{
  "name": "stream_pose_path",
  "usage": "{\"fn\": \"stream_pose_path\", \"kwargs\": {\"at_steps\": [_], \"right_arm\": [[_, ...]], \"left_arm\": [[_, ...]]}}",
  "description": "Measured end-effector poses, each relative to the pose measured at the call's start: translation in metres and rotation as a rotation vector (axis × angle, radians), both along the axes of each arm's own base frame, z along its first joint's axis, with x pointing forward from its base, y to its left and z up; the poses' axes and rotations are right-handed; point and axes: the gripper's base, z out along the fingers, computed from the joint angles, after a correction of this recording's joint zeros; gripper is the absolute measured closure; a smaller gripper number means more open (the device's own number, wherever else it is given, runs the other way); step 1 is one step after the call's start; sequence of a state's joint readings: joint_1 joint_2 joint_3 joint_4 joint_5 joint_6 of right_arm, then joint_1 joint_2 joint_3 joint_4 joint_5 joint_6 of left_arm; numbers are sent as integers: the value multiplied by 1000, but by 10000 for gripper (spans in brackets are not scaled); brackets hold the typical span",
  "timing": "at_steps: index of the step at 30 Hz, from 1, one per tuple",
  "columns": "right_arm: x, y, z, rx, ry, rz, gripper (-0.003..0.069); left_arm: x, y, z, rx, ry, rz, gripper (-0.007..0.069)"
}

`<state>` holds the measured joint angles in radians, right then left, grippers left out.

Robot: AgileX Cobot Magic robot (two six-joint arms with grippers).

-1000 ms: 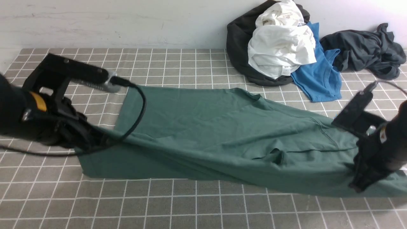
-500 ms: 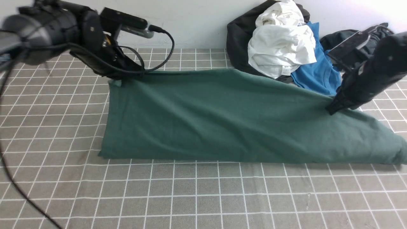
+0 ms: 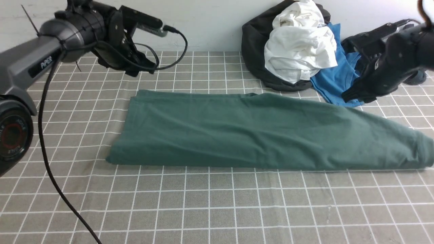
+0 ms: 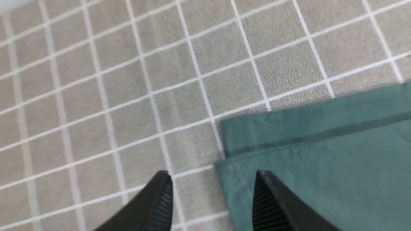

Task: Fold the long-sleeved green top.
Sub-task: Use both arms to drag the lower edge of the fabric forward and fold it over the upper edge, then use the right arm to clamp the right edge of the fabric

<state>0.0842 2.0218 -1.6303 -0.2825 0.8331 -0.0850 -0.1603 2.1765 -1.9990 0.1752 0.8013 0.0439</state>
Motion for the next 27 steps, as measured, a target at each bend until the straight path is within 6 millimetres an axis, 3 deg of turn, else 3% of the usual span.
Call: {"fn": "stream_pose_path", "kwargs": {"at_steps": [2,3,5,8,9,11,14,17,18,23,27], "right_arm": [[-8,-5,9,3,38,-39,426],[-18,-12,15,19,98,-84,428],[-28,-28,8,76,178,-135,440],[-42,-58,-31,206,300,-221,479],[-42,-60,-34,213,304,-227,481],[-47,-81,-65,259,319,-293,494],[-44,-106,-74,272,247,-368,491],[-38,-121,-65,265,182,-422,464],[-33,-128,-54,268,146,-453,429],[-31,-131,-34,289,160,-489,285],[-36,-126,-43,332,261,-514,194]], "left_arm": [[-9,2,20,5,-6,-1,331],[-24,4,49,1,-20,-7,371],[-42,5,79,-20,-44,-22,423],[-91,4,130,-98,-104,-97,545],[-91,3,130,-102,-104,-102,552],[-130,0,149,-183,-131,-170,608],[-175,-4,154,-282,-165,-249,629],[-208,-2,150,-304,-221,-281,632],[-229,3,147,-297,-288,-279,632],[-279,15,145,-285,-413,-250,632],[-316,22,129,-258,-367,-256,632]]}}
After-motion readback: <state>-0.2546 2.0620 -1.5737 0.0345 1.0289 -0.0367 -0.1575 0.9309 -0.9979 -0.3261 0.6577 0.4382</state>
